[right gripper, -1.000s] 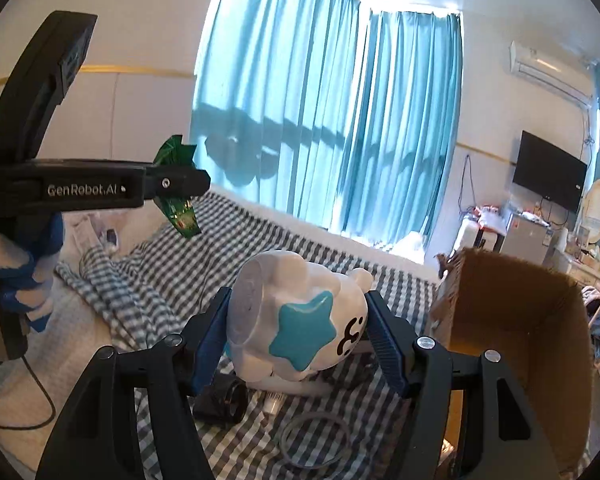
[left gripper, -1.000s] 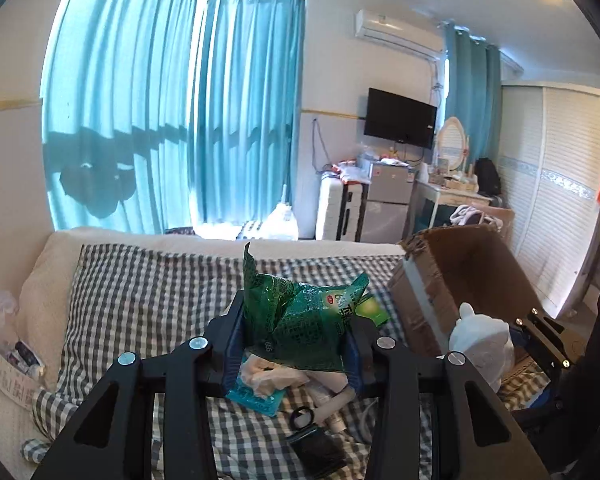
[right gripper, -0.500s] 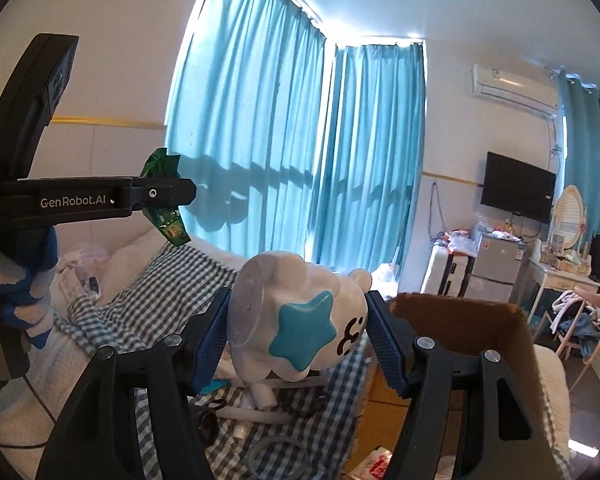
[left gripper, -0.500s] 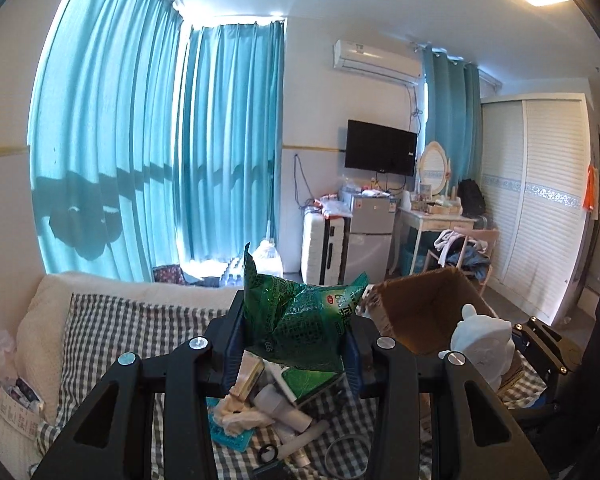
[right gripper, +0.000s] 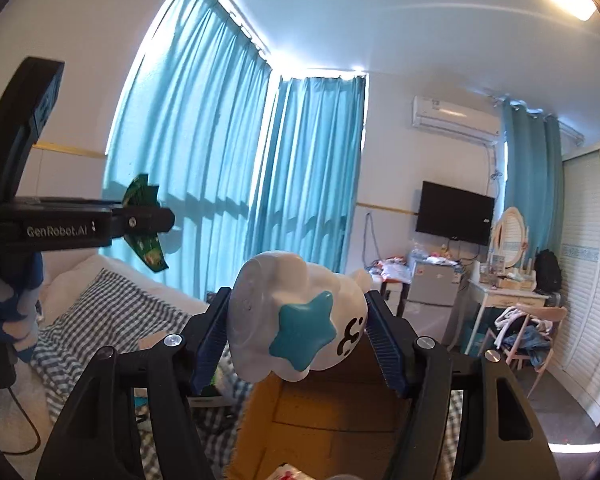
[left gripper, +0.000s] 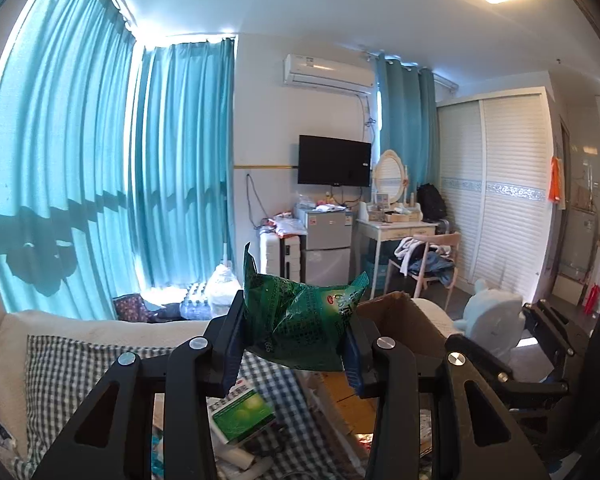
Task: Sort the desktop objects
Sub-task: 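Carry the green bag and white toy over the cardboard box, then open both tools to drop the bag and toy into the box, then move both tools back over the remaining items on the bedspread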
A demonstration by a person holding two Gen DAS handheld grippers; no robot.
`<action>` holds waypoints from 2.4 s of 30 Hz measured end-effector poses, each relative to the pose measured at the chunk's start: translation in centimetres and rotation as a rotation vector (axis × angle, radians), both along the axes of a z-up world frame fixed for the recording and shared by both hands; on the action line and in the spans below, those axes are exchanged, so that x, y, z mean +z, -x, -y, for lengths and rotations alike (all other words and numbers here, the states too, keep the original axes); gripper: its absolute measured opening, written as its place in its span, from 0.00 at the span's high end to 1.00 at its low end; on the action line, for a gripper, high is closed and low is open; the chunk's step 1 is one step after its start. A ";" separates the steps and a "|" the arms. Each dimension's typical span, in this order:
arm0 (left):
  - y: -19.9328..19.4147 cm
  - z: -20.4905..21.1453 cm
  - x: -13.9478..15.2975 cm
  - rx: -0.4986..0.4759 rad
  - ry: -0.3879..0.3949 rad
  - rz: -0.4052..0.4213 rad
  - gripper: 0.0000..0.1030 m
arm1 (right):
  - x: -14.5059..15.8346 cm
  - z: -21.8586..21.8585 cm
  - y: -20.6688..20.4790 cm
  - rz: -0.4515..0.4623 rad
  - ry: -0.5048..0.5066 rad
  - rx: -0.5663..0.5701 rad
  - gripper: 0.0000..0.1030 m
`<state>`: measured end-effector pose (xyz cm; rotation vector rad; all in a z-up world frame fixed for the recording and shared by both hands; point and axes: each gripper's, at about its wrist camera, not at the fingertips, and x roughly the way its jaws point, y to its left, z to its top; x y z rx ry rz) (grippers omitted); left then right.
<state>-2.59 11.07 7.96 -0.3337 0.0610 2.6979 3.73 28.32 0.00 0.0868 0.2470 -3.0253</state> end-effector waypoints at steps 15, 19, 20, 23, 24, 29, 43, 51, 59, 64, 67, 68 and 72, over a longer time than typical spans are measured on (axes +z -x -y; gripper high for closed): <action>4.1 -9.4 -3.6 -0.129 0.075 0.096 0.59 | -1.6 -7.1 3.7 0.067 0.028 -0.105 0.37; 6.0 -11.6 -6.1 -0.164 0.106 0.167 0.59 | -3.2 -8.5 5.6 0.129 0.022 -0.112 0.37; 6.4 -12.0 -6.7 -0.166 0.111 0.181 0.59 | -3.5 -8.7 6.0 0.144 0.021 -0.114 0.37; 8.0 -13.0 -8.7 -0.170 0.121 0.232 0.59 | -4.7 -9.5 7.1 0.197 0.032 -0.106 0.37; 8.3 -13.3 -9.4 -0.173 0.121 0.249 0.59 | -5.1 -9.7 7.5 0.212 0.036 -0.107 0.37; 10.4 -14.6 -12.3 -0.191 0.140 0.314 0.59 | -7.4 -10.5 9.5 0.304 0.077 -0.102 0.37; 12.6 -15.3 -15.2 -0.180 0.170 0.378 0.52 | -11.1 -9.9 11.7 0.388 0.025 -0.108 0.30; 12.1 -13.8 -12.6 -0.151 0.117 0.340 0.20 | -9.3 -10.4 10.4 0.302 0.054 -0.149 0.15; 10.2 -11.2 -9.2 -0.075 0.070 0.278 0.00 | -6.4 -9.7 8.6 0.214 0.090 -0.141 0.02; 8.5 -9.7 -7.4 -0.048 0.072 0.242 0.00 | -4.5 -9.1 7.3 0.180 0.120 -0.121 0.00; 7.5 -8.5 -6.4 0.011 0.078 0.177 0.00 | -3.6 -8.3 6.6 0.160 0.125 -0.118 0.00; 7.0 -7.9 -6.3 0.040 0.077 0.145 0.00 | -3.3 -8.0 6.4 0.157 0.127 -0.115 0.00; 6.4 -5.3 -5.5 0.114 0.065 0.094 0.00 | -2.5 -6.9 6.0 0.159 0.127 -0.119 0.00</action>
